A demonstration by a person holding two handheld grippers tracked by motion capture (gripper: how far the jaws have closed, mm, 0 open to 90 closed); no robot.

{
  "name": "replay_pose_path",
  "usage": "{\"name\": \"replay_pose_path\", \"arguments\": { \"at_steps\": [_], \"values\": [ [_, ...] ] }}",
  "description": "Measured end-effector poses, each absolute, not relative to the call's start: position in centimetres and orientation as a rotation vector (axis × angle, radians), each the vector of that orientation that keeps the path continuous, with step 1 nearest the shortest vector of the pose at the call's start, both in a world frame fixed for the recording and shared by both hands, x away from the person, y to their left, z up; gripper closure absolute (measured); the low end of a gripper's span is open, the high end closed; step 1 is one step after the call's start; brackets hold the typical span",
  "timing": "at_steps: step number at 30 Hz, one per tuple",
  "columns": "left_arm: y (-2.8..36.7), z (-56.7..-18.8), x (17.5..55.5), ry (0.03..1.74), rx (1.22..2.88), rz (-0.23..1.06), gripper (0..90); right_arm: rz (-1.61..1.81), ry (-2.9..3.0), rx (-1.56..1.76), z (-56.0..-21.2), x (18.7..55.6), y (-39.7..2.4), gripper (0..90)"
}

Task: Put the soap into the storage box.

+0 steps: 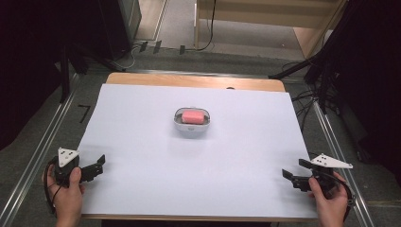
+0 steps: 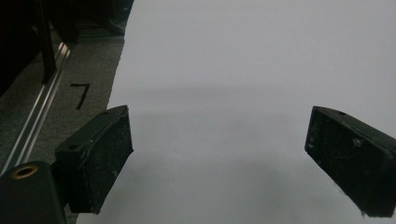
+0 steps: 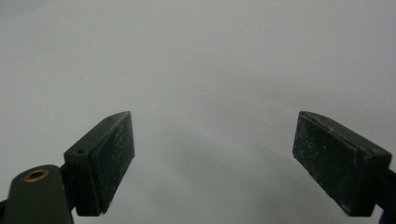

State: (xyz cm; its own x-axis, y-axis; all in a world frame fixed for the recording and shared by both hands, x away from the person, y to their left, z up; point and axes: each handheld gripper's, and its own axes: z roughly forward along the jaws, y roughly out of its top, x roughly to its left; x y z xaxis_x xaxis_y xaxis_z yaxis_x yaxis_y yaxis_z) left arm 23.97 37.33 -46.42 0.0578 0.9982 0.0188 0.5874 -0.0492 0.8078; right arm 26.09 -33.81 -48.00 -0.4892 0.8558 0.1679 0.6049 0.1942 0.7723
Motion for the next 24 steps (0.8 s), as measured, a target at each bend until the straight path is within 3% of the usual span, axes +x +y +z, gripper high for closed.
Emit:
{"name": "replay_pose_path", "arguments": {
  "at_steps": [24],
  "values": [
    [37.3,-46.4,24.0,1.594,1.713,0.829,8.0,1.271,2.024,1.393,-49.0,23.6,-34.9,13.5]
  ]
}}
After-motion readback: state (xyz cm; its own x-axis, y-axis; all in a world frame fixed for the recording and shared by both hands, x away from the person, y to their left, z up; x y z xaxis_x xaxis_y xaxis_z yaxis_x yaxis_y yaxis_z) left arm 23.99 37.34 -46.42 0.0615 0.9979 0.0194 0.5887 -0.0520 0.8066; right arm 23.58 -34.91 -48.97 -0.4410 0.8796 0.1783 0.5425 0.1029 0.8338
